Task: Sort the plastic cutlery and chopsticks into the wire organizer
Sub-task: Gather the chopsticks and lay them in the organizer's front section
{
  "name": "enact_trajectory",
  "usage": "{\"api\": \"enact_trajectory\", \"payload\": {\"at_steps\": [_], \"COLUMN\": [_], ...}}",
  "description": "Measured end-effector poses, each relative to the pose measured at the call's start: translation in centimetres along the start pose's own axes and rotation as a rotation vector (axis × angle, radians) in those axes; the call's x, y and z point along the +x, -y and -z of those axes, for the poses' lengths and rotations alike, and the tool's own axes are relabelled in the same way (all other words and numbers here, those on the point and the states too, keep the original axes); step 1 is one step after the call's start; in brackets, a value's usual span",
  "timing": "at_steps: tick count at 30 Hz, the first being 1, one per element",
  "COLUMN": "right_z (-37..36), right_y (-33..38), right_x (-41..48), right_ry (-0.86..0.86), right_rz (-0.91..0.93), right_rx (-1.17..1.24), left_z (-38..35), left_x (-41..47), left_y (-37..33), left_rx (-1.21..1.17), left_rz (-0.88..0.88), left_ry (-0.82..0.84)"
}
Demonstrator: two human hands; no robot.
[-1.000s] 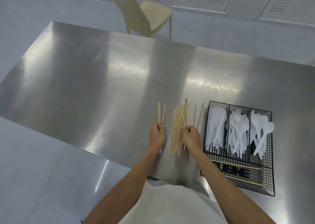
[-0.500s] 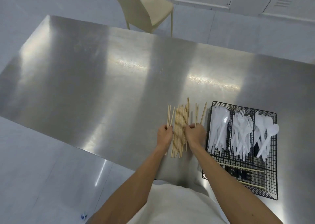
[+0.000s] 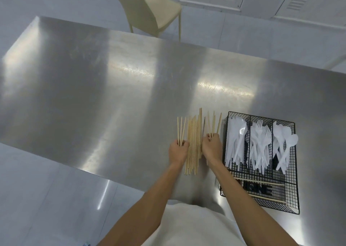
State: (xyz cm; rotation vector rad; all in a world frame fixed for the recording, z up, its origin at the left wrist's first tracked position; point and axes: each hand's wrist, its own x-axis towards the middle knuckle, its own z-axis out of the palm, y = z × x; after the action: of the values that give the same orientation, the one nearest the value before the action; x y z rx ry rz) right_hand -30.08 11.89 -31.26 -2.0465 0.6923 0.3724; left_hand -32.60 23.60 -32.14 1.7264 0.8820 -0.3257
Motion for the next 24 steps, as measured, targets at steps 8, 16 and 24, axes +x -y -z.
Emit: {"api": "enact_trajectory", "payload": {"at_steps": [8, 16, 24], "right_z": [-0.3, -1.7, -0.6], "right_y": [0.1, 1.4, 2.2], "right_x": [-0.1, 0.5, 1.0], "right_ry": [-0.019, -0.070, 0.096], "right_rz": [0.010, -0.154, -0.173], "right_rx": [-0.093, -0.123, -0.102], "left_z": [-1.0, -1.4, -0.5], "left_x": [-0.6, 0.0, 0.3], "left_y": [-0.5, -1.3, -1.7], "left_rx": [0.135, 0.056, -0.066], "left_rz": [0.082, 0.232, 0.197], "left_ry": [-0.105, -0.110, -0.095]}}
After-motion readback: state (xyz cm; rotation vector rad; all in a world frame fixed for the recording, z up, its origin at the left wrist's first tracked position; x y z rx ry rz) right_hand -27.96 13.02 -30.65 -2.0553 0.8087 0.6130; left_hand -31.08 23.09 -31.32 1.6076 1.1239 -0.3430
